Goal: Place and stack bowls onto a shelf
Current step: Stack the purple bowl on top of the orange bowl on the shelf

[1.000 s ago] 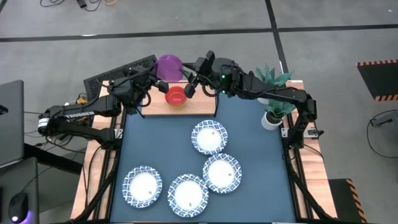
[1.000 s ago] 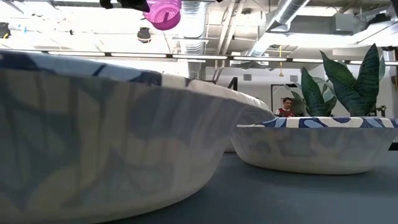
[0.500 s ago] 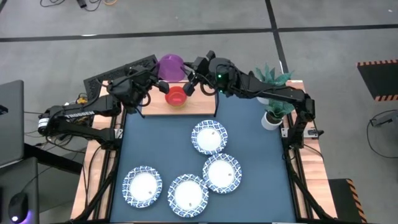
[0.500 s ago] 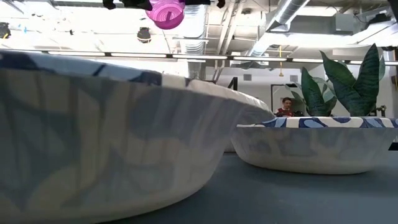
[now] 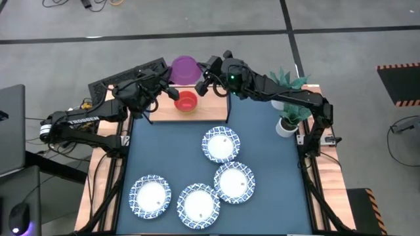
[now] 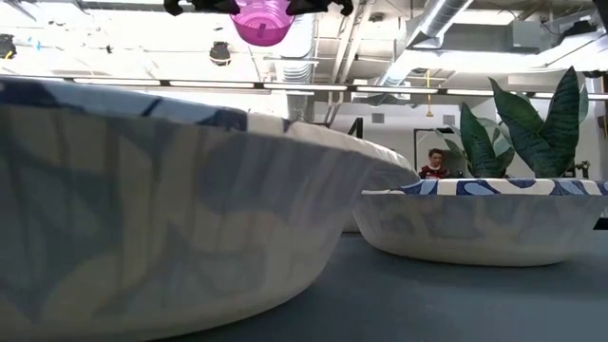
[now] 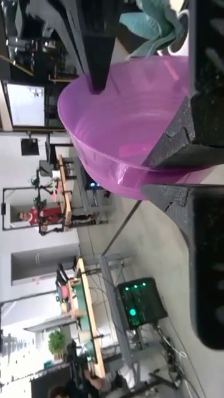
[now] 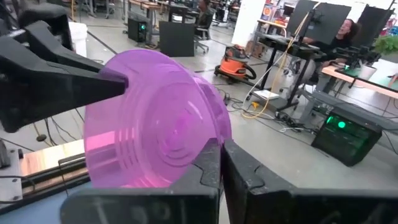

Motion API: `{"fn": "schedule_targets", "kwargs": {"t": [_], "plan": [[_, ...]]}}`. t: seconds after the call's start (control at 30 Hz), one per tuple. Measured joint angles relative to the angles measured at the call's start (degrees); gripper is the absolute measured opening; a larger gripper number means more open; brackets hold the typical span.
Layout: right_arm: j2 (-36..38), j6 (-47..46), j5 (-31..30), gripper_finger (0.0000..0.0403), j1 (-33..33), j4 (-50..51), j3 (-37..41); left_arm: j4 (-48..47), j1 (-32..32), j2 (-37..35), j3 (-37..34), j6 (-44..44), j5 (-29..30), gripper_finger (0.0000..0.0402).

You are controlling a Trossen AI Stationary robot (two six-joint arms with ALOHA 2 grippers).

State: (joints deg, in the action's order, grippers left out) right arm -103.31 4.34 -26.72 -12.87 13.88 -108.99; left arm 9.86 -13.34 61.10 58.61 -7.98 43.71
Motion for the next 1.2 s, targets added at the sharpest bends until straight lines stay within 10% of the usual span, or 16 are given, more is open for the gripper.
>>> {"fn": "schedule_targets", "kwargs": {"t": [0.57,1.2], "plan": [[-0.2,-3.3,2.9,0.0023,-0.8,3.2,0.0,-1.5,0.2,-1.8,0.9,-8.0,-3.9,0.0230],[-13.0,-21.6,22.4,0.0023,-9.7,8.9,-1.7,-5.4,0.1,-11.1,7.1,-17.4,8.2,0.0255]]}}
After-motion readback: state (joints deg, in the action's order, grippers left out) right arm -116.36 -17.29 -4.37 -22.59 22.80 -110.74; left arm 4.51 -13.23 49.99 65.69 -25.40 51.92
